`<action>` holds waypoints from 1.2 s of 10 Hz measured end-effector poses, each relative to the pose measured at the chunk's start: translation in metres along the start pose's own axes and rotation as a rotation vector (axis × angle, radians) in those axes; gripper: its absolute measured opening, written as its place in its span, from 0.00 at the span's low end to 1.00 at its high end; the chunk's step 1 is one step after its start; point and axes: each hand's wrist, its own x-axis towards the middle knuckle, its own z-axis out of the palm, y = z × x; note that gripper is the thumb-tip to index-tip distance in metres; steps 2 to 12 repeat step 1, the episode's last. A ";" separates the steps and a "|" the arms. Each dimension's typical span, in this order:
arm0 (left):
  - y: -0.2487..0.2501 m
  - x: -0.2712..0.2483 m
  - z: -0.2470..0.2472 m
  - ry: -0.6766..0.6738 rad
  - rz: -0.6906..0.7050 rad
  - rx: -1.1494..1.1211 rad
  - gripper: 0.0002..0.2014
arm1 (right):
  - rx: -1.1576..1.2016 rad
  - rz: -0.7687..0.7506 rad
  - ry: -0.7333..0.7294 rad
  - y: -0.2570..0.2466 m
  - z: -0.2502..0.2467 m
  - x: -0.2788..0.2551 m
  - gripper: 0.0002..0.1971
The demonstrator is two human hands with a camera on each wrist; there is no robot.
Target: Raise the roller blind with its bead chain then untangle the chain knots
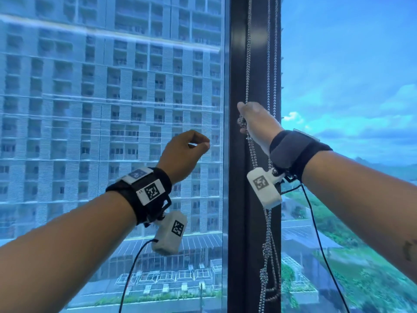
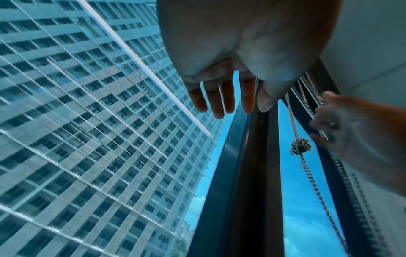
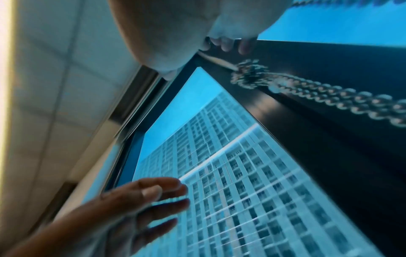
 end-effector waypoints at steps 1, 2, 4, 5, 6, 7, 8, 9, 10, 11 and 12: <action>-0.016 -0.004 -0.024 -0.009 -0.022 0.101 0.12 | -0.333 -0.322 0.189 0.004 0.007 -0.014 0.38; -0.016 -0.004 -0.024 -0.009 -0.022 0.101 0.12 | -0.333 -0.322 0.189 0.004 0.007 -0.014 0.38; -0.016 -0.004 -0.024 -0.009 -0.022 0.101 0.12 | -0.333 -0.322 0.189 0.004 0.007 -0.014 0.38; -0.016 -0.004 -0.024 -0.009 -0.022 0.101 0.12 | -0.333 -0.322 0.189 0.004 0.007 -0.014 0.38; -0.016 -0.004 -0.024 -0.009 -0.022 0.101 0.12 | -0.333 -0.322 0.189 0.004 0.007 -0.014 0.38; -0.016 -0.004 -0.024 -0.009 -0.022 0.101 0.12 | -0.333 -0.322 0.189 0.004 0.007 -0.014 0.38; -0.016 -0.004 -0.024 -0.009 -0.022 0.101 0.12 | -0.333 -0.322 0.189 0.004 0.007 -0.014 0.38; -0.016 -0.004 -0.024 -0.009 -0.022 0.101 0.12 | -0.333 -0.322 0.189 0.004 0.007 -0.014 0.38; -0.016 -0.004 -0.024 -0.009 -0.022 0.101 0.12 | -0.333 -0.322 0.189 0.004 0.007 -0.014 0.38; -0.016 -0.004 -0.024 -0.009 -0.022 0.101 0.12 | -0.333 -0.322 0.189 0.004 0.007 -0.014 0.38; -0.016 -0.004 -0.024 -0.009 -0.022 0.101 0.12 | -0.333 -0.322 0.189 0.004 0.007 -0.014 0.38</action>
